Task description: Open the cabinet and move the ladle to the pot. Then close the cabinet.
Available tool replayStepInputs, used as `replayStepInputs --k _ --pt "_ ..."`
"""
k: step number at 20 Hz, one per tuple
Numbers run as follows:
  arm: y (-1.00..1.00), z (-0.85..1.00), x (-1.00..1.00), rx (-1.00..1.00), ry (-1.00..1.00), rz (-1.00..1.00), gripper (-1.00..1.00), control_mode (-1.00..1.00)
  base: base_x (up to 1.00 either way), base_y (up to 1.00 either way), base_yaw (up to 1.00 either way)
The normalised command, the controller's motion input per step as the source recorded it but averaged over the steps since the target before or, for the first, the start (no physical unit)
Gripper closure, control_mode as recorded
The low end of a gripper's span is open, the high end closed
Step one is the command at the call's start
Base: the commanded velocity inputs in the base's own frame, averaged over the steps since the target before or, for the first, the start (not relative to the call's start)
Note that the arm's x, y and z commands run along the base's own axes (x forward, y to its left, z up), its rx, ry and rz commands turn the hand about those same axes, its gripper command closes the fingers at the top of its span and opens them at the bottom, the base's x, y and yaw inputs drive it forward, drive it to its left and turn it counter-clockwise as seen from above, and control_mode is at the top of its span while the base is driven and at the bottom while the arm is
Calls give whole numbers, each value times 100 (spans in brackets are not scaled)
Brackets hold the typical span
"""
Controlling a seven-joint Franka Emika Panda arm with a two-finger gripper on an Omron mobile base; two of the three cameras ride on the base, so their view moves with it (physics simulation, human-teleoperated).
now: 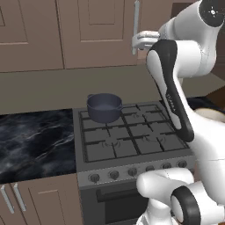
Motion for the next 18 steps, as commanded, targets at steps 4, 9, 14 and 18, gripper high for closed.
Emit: replayStepInputs --k 4,9,14,18 --pt "-18 0 64 -5 0 0 -100 -100 0 0 0" --pt "0 -7 65 0 1 0 -100 -100 0 0 0" --pt "0 -21 69 0 0 0 -100 -100 0 0 0" --pt "0 -20 70 0 0 -1 -100 -100 0 0 0"
